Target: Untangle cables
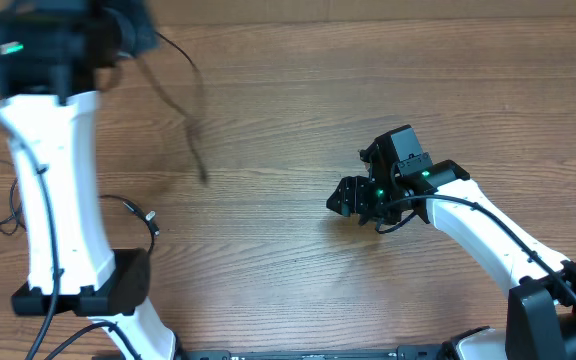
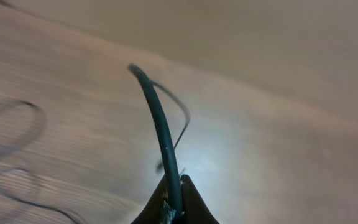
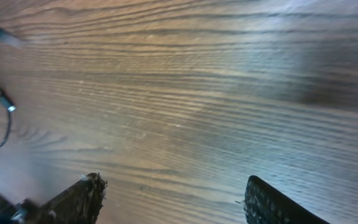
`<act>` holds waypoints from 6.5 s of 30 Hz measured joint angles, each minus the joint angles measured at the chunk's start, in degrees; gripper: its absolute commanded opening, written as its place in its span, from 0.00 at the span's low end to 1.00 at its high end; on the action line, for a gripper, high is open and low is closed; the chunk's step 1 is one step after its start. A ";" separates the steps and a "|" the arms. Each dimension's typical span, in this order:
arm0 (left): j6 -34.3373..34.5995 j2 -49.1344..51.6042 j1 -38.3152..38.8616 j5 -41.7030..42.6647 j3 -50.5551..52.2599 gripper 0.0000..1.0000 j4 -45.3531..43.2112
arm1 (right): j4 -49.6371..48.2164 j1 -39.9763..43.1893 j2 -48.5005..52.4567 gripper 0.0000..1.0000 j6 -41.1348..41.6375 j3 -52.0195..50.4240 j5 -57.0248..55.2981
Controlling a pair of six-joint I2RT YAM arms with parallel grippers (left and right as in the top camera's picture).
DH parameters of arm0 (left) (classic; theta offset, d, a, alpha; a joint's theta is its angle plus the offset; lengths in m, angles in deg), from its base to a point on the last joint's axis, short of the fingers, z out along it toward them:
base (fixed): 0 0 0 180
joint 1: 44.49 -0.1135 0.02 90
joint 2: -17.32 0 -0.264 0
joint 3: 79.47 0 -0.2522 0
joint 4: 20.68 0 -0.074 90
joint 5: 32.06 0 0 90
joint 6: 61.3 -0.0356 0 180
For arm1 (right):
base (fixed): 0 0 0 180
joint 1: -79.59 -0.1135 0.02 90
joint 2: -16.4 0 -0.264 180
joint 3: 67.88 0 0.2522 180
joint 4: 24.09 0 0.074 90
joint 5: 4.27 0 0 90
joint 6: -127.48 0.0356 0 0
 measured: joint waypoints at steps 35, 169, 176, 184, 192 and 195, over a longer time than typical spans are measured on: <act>4.17 0.20 -28.41 -8.68 1.33 0.05 0.63 | 0.24 0.00 0.00 0.70 -0.22 0.00 -2.12; 1.64 -73.57 8.52 -7.13 83.93 1.00 -8.39 | 13.38 20.74 -56.52 1.00 -12.59 -3.19 -16.92; 1.64 -73.57 8.52 -7.13 83.93 0.99 -8.39 | 8.22 20.92 -65.59 1.00 -15.85 -5.55 -17.38; 1.64 -73.57 8.52 -7.13 84.00 1.00 -8.39 | -3.21 20.94 -77.44 1.00 -16.63 -15.89 -17.42; 1.64 -73.57 8.52 -7.15 84.15 1.00 -8.39 | -19.54 20.94 -85.59 1.00 -16.70 -30.56 -17.42; 1.64 -73.55 8.55 -7.13 84.17 1.00 -8.39 | -25.99 20.94 -87.91 1.00 -16.68 -35.95 -17.40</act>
